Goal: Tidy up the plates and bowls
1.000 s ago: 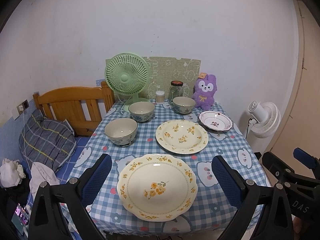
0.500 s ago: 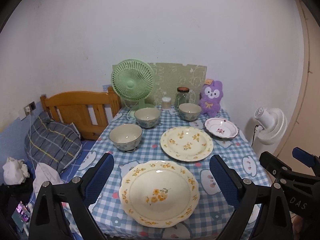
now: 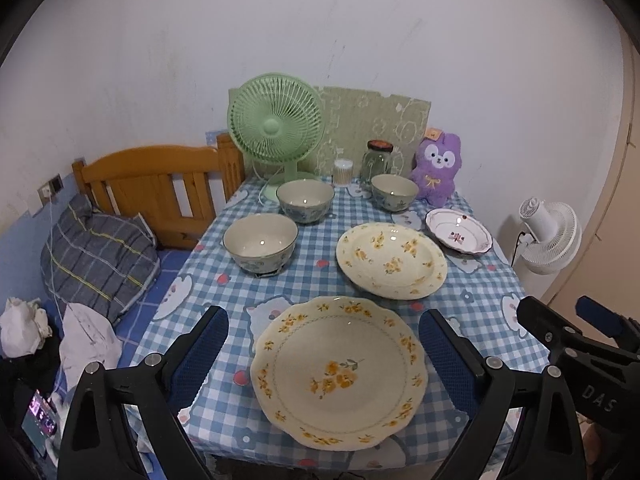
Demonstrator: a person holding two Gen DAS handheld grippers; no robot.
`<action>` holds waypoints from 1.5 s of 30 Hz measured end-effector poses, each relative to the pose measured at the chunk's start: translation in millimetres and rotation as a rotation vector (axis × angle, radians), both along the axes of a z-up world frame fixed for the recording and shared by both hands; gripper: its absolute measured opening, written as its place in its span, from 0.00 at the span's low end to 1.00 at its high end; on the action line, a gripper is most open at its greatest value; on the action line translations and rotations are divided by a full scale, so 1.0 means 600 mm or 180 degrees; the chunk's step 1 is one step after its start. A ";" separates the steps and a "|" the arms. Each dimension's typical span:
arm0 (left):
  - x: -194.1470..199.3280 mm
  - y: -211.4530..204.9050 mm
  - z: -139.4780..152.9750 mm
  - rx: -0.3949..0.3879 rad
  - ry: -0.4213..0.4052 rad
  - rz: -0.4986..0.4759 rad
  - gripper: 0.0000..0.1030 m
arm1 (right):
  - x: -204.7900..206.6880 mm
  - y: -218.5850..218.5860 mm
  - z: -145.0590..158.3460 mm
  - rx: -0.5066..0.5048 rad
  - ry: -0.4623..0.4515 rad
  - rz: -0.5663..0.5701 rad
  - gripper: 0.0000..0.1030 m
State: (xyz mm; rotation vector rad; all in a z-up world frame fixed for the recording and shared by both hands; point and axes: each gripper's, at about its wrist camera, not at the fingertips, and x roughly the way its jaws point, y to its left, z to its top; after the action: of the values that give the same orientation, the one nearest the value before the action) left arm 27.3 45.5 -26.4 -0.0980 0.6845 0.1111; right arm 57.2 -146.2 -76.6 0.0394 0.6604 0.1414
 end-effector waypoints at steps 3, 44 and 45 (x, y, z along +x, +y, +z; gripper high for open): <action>0.014 0.015 -0.014 0.0022 0.0047 -0.0020 0.93 | 0.013 0.024 -0.012 -0.0034 0.0037 -0.0012 0.91; 0.161 0.100 -0.261 -0.0134 0.1056 -0.0316 0.57 | 0.141 0.137 -0.254 -0.0311 0.0888 -0.0251 0.62; 0.162 0.102 -0.264 -0.0159 0.1083 -0.0318 0.54 | 0.142 0.137 -0.256 -0.0314 0.0902 -0.0267 0.61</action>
State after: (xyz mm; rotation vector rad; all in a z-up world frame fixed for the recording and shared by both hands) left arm 124.5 106.7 -185.0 -0.0935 1.0307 0.0139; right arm 142.5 -63.8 -230.0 -0.0082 0.9463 0.0219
